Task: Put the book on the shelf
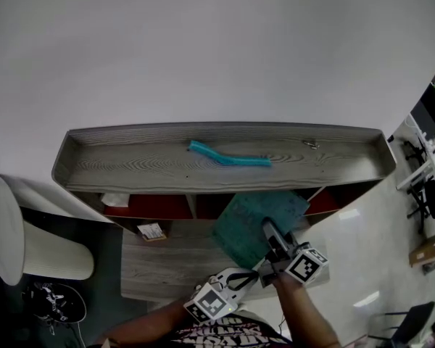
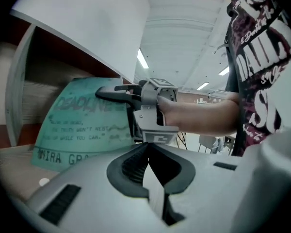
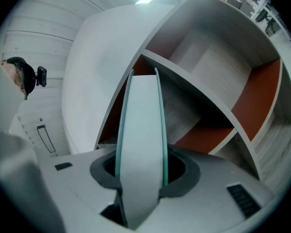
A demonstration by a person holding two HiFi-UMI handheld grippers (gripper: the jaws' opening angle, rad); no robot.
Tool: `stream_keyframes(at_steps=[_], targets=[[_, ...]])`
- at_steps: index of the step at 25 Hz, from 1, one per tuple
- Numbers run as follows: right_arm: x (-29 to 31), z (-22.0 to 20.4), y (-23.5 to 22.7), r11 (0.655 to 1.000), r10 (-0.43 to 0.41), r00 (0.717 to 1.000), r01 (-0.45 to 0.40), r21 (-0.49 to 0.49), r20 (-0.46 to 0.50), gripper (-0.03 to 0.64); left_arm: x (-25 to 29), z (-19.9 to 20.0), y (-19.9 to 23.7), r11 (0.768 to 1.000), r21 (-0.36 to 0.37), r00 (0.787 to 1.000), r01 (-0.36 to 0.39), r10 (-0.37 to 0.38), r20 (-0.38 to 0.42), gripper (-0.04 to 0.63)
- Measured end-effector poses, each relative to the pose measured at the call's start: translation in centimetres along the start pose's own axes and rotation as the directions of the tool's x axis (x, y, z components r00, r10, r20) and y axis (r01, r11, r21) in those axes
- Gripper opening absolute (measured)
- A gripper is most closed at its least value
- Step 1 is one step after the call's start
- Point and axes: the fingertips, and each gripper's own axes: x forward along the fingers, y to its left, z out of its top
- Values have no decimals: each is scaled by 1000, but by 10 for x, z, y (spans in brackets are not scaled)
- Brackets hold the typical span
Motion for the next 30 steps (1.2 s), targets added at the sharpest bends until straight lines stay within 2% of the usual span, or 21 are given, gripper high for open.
stream_keyframes(at_steps=[3, 5, 7, 9, 10, 12, 16, 19, 22, 25, 27, 30], targets=[[-2, 0, -1, 1000, -8, 1000, 8, 11, 5, 161, -7, 3, 12, 999, -34, 999, -40, 40, 26, 5], [-2, 0, -3, 1000, -17, 1000, 17, 19, 7, 161, -11, 2, 15, 996, -79, 999, -29, 31, 30, 5], [0, 0, -3, 1000, -19, 1000, 19, 20, 7, 161, -12, 2, 6, 994, -106, 999, 39, -37, 19, 5], [1, -1, -2, 1000, -12, 1000, 11, 25, 9, 161, -10, 4, -13, 990, -85, 994, 113, -112, 15, 5], [2, -2, -2, 1000, -6, 1000, 6, 28, 10, 161, -7, 3, -20, 990, -67, 992, 128, -127, 12, 5], [2, -3, -1, 999, 0, 1000, 0, 34, 14, 161, 1, 0, -22, 994, -41, 995, 102, -102, -1, 5], [-3, -7, -4, 1000, -8, 1000, 8, 30, 8, 161, 3, -6, -6, 1000, -30, 999, -9, 8, -32, 5], [-5, -2, -5, 1000, -10, 1000, 10, 27, 12, 161, -4, -2, 6, 996, -63, 998, -64, 63, -10, 5], [-4, -1, -4, 999, -11, 1000, 10, 44, 16, 161, -6, -1, 1, 990, -142, 1000, -12, 12, 0, 5], [-3, -2, -2, 999, -10, 1000, 9, 53, 17, 161, 1, -5, -28, 995, -71, 997, 67, -69, -25, 5], [-1, -4, 0, 998, -3, 1000, 2, 55, 12, 161, 9, -8, -32, 999, -31, 998, 42, -43, -36, 5], [-1, -7, 1, 999, 0, 1000, 0, 52, 6, 161, 14, -10, -16, 999, -25, 998, -46, 45, -44, 5]])
